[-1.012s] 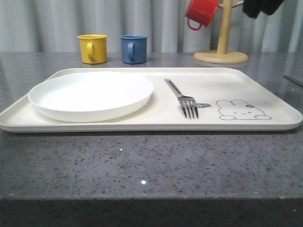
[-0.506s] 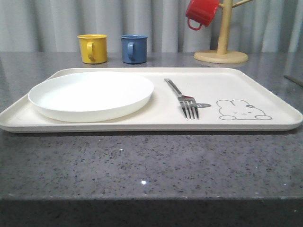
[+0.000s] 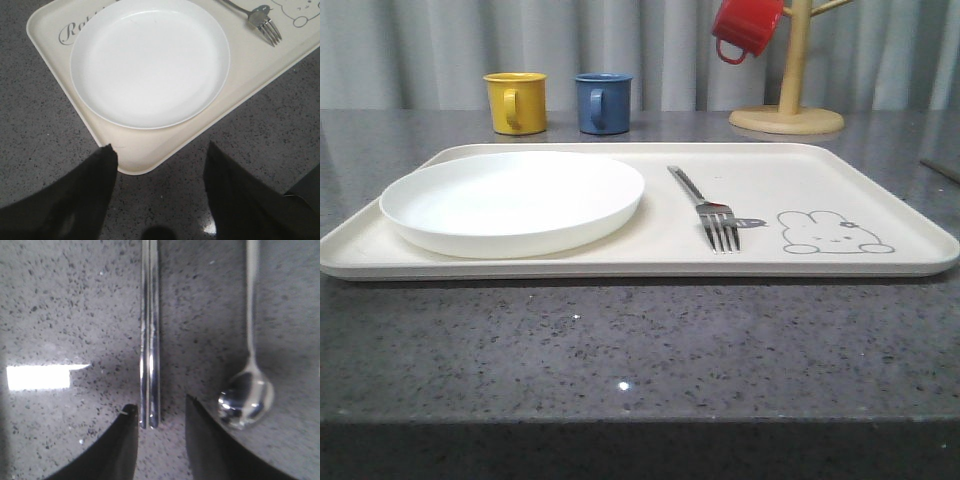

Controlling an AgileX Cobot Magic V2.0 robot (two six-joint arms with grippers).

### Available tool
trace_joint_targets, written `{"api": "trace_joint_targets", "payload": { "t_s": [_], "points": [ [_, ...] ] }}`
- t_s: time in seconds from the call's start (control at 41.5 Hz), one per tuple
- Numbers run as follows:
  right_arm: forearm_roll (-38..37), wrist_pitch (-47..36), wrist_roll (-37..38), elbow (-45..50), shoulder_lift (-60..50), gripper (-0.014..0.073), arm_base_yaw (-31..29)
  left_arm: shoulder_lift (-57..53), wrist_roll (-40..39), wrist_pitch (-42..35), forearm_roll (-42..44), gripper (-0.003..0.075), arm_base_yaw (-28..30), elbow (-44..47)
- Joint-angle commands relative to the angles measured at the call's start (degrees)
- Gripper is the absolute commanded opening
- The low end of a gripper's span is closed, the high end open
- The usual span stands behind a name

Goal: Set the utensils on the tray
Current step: 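Move the right gripper back over the chopsticks, then grasp the chopsticks, place them on the tray beside the fork, release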

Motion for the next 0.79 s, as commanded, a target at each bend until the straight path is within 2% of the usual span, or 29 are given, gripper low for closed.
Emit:
{"api": "trace_joint_targets", "payload": {
  "t_s": [0.0,0.241,0.578,0.771],
  "points": [
    [2.13,-2.59,-2.79,-1.31,0.25,0.0265,-1.36,-0.53,-0.46,-3.77,0.20,0.0386,-0.39,-1.66],
    [2.16,-5.48,-2.79,-1.67,2.97,0.0265,-1.62,-0.53,-0.46,-3.77,0.20,0.0386,-0.39,-1.66],
    [3.55,-5.20,-2.90,-4.84,6.61,0.0261,-1.62,-0.53,-0.46,-3.77,0.20,0.0386,-0.39,-1.66],
    [3.59,-4.87,-3.02,-5.18,7.13,0.0078,-1.62,-0.53,-0.46,-3.77,0.20,0.0386,-0.39,-1.66]
  ]
}}
